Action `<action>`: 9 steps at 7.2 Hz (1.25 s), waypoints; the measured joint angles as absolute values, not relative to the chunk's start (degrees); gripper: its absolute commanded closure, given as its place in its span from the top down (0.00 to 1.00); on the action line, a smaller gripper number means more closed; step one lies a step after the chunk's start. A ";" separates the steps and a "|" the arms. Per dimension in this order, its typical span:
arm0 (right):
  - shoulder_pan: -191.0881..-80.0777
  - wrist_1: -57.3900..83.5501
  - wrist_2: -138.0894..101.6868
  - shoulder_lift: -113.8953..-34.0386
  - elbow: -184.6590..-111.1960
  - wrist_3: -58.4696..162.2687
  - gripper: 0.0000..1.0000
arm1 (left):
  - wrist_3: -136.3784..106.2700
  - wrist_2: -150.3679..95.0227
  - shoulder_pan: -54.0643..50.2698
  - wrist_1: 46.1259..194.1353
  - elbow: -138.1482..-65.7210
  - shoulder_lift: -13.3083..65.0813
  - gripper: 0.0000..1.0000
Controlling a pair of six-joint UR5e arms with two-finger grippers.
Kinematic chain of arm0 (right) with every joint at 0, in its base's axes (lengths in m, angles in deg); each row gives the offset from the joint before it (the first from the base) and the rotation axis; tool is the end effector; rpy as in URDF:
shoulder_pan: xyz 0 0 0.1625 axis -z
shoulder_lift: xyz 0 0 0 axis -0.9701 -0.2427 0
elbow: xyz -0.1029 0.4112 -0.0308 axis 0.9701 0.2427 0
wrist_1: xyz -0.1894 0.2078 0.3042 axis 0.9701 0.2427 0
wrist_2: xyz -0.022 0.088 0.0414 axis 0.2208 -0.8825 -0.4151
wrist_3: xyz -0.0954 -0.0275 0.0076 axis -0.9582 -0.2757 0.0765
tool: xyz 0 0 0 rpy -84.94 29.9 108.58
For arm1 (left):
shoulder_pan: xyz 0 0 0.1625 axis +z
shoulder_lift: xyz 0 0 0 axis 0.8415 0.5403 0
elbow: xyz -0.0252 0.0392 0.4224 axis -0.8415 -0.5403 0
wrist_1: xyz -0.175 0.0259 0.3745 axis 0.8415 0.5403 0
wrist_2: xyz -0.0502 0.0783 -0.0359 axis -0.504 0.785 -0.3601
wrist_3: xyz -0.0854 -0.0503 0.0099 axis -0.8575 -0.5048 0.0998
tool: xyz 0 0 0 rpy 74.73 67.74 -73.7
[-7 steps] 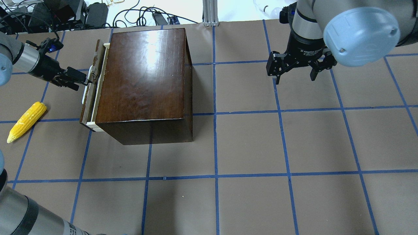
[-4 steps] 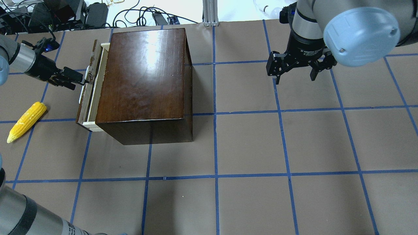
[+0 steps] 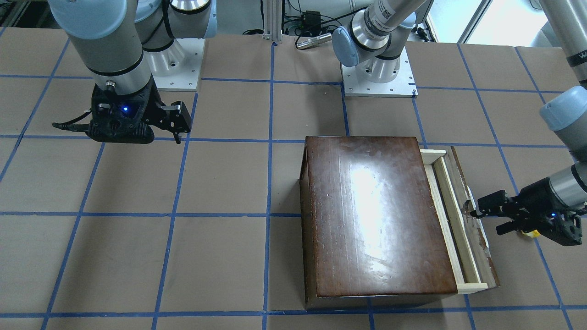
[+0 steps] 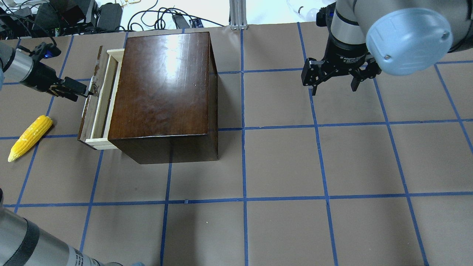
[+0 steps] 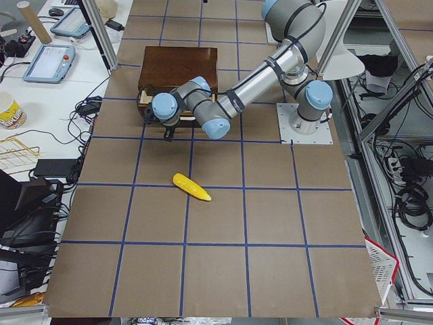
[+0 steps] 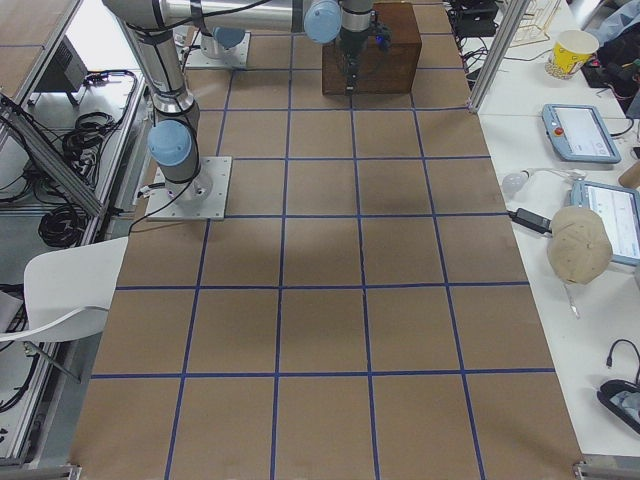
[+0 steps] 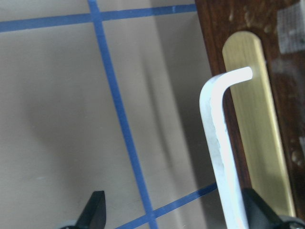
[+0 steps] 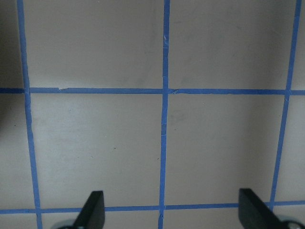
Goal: Open drawer and put corn inside
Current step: 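Grasp the white handle with the left gripper and pull the drawer open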
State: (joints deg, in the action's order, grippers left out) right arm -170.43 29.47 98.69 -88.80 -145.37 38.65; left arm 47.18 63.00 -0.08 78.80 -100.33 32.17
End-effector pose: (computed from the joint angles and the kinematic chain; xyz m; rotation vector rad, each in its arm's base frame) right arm 0.1672 -0.5135 0.4429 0.0352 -3.0704 -0.0618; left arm 0.1931 -0.6147 0.2684 -0.3110 -2.7295 0.1381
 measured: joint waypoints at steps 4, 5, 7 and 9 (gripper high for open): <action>-170.43 29.48 98.69 -88.80 -145.37 38.65 1.00 | 49.25 63.69 1.24 78.73 -98.73 33.20 1.00; -170.43 29.44 98.69 -88.80 -145.37 38.65 1.00 | 49.71 64.24 1.83 78.47 -98.51 33.50 1.00; -170.43 29.41 98.69 -88.80 -145.37 38.65 1.00 | 50.03 65.39 2.38 78.03 -98.07 33.83 1.00; -170.43 29.41 98.69 -88.79 -145.37 38.65 1.00 | 50.06 66.08 2.48 78.04 -97.38 33.85 1.00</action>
State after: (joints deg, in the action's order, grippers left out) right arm -170.43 29.41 98.69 -88.79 -145.37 38.65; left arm 50.06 66.08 2.48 78.04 -97.38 33.85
